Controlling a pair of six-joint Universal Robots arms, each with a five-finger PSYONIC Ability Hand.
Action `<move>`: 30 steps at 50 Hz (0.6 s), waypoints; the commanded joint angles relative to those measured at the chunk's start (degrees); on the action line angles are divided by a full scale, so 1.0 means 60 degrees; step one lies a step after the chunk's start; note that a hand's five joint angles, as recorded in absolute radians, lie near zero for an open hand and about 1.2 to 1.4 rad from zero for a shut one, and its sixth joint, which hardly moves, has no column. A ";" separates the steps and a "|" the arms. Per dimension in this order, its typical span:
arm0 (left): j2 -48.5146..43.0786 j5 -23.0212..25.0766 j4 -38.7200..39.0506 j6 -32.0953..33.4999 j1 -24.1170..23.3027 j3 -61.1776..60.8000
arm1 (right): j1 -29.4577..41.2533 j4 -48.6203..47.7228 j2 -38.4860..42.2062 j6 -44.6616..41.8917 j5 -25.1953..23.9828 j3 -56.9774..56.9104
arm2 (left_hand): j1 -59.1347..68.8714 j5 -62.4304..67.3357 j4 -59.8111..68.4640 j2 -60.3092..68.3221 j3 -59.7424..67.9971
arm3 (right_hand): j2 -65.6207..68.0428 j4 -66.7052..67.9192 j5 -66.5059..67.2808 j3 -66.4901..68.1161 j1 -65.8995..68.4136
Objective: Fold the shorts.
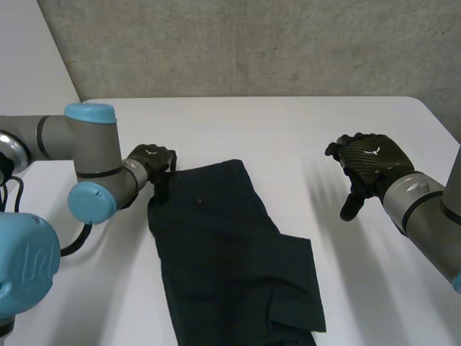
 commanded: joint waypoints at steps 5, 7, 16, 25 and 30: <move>-0.0109 -0.0059 0.0046 0.0093 -0.0002 0.0164 | 0.0000 -0.0023 0.0019 0.0000 0.0000 0.0000 | 0.6136 0.6138 0.6143 0.6147 0.6129 | -0.0148 -0.0591 -0.0468 -0.0255 -0.0298; -0.0109 -0.0073 0.0046 0.0107 -0.0002 0.0179 | 0.0000 -0.0038 0.0034 0.0000 0.0000 -0.0015 | 0.7925 0.7927 0.7932 0.7936 0.7918 | -0.0148 -0.0591 -0.0468 -0.0255 -0.0298; 0.0110 -0.0642 0.0120 0.0298 0.0348 0.0646 | 0.0000 -0.0038 0.0034 0.0000 0.0000 -0.0015 | 0.8604 0.8606 0.8611 0.8615 0.8598 | -0.0148 -0.0591 -0.0468 -0.0255 -0.0298; 0.0638 -0.2240 0.1070 0.0575 0.1506 0.2170 | 0.0000 -0.0023 0.0019 0.0000 0.0000 -0.0015 | 0.8604 0.8606 0.8611 0.8615 0.8598 | -0.0148 -0.0591 -0.0468 -0.0255 -0.0298; 0.1238 -0.2446 0.2359 0.1292 0.1653 0.2479 | 0.0000 -0.0023 0.0019 0.0000 0.0000 0.0000 | 0.8604 0.8606 0.8611 0.8615 0.8598 | -0.0148 -0.0591 -0.0468 -0.0255 -0.0298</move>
